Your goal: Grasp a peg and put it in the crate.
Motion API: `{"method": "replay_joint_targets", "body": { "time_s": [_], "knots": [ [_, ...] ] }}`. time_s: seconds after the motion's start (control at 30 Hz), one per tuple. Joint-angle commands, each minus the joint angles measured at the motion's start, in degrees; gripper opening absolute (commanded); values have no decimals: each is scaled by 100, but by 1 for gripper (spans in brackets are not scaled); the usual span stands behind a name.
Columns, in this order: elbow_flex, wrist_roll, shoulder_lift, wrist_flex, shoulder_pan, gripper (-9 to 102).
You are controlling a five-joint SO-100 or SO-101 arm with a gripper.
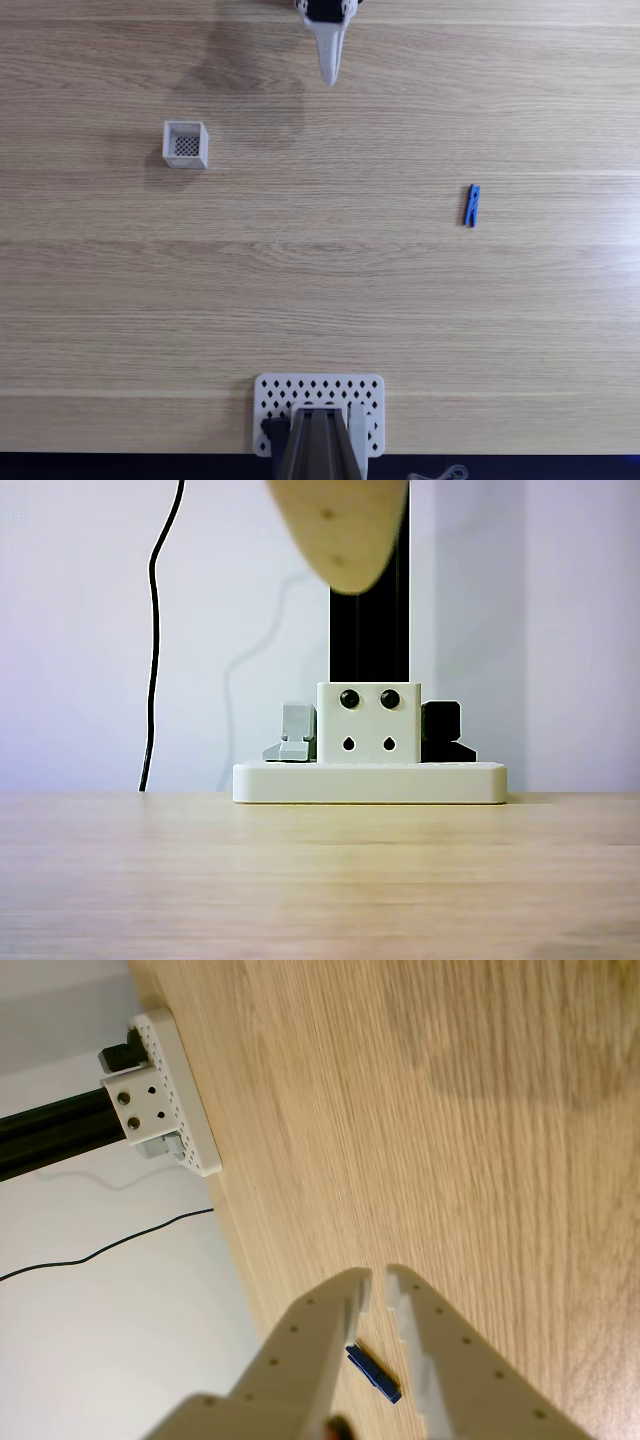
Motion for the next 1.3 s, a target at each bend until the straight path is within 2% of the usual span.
{"method": "replay_joint_targets", "body": {
  "time_s": [0.0,1.27],
  "knots": [
    [-88,79,123,0,18,-1],
    [-149,18,-18,-62,0,-1]
  ]
}}
